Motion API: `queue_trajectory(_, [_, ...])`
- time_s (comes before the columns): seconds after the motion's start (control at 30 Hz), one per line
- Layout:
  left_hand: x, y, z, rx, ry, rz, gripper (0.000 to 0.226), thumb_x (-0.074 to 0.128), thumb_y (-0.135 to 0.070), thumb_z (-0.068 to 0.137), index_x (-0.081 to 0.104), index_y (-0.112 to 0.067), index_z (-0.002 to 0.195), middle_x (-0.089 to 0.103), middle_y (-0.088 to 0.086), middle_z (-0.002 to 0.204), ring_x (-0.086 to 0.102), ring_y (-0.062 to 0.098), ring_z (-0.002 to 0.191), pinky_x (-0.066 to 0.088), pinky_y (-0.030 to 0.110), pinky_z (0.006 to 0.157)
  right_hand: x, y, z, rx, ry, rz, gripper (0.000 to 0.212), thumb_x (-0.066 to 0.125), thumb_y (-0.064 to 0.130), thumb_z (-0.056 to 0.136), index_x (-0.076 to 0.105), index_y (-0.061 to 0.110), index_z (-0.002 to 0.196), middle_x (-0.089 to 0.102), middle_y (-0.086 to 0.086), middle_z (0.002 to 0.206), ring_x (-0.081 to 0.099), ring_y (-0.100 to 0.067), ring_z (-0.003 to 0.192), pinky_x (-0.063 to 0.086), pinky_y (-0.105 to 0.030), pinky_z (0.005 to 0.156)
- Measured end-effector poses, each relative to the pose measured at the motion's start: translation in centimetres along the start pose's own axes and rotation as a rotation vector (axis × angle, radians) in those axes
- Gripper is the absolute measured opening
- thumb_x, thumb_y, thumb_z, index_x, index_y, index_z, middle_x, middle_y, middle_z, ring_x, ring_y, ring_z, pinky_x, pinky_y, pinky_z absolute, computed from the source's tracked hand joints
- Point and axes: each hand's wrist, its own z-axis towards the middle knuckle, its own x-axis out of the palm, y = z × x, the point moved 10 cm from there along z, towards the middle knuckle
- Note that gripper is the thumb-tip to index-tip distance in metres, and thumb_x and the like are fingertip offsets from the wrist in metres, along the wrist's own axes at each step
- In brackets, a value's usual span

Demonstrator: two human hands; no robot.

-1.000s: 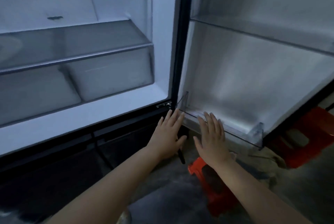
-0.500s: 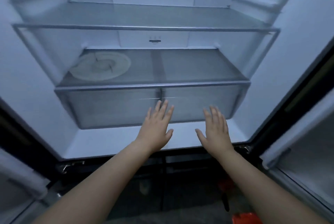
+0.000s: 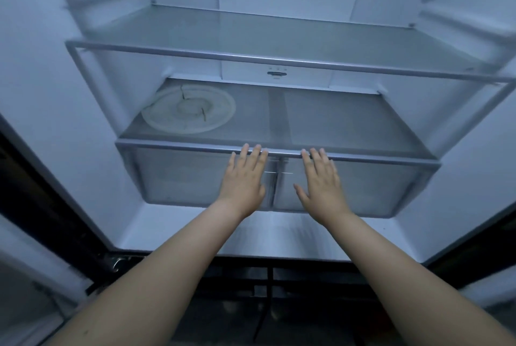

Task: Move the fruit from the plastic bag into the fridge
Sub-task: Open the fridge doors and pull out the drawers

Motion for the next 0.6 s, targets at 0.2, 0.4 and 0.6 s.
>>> queue_trajectory(0.2, [-0.6, -0.2, 0.3, -0.084, -0.109, -0.183, 0.068, 0.046, -0.033, 0.094, 0.011, -0.017, 0.15, 0.008, -0.002, 0.159, -0.004, 0.019, 0.146, 0.003, 0.041, 0.118, -0.7, -0.3, 0.0, 0.0, -0.108, 0.253, 0.063, 0.057, 0.026, 0.09, 0.03, 0.011, 0.145, 0.027, -0.006, 0.153, 0.012, -0.02, 0.145, 0.019, -0.037, 0.115])
queue_trajectory(0.4, [1.6, 3.3, -3.7, -0.819, -0.513, -1.93, 0.038, 0.037, -0.031, 0.099, 0.043, -0.022, 0.135, 0.046, -0.003, 0.14, 0.04, 0.011, 0.132, 0.027, 0.03, 0.11, -1.0, -3.4, -2.6, 0.461, -0.295, 1.2, 0.03, 0.042, 0.024, 0.1, 0.047, 0.019, 0.128, 0.047, 0.003, 0.131, 0.043, -0.005, 0.124, 0.033, -0.028, 0.107])
queue_trajectory(0.6, [7.3, 1.8, -3.0, -1.069, -0.291, -2.75, 0.063, 0.025, -0.049, 0.098, 0.03, -0.006, 0.144, 0.036, 0.013, 0.148, 0.033, 0.029, 0.137, 0.025, 0.045, 0.109, 6.3, -4.1, -3.5, 1.151, -0.13, 2.094, 0.039, 0.036, 0.042, 0.099, 0.05, 0.007, 0.107, 0.052, -0.014, 0.11, 0.049, -0.029, 0.123, 0.04, -0.039, 0.103])
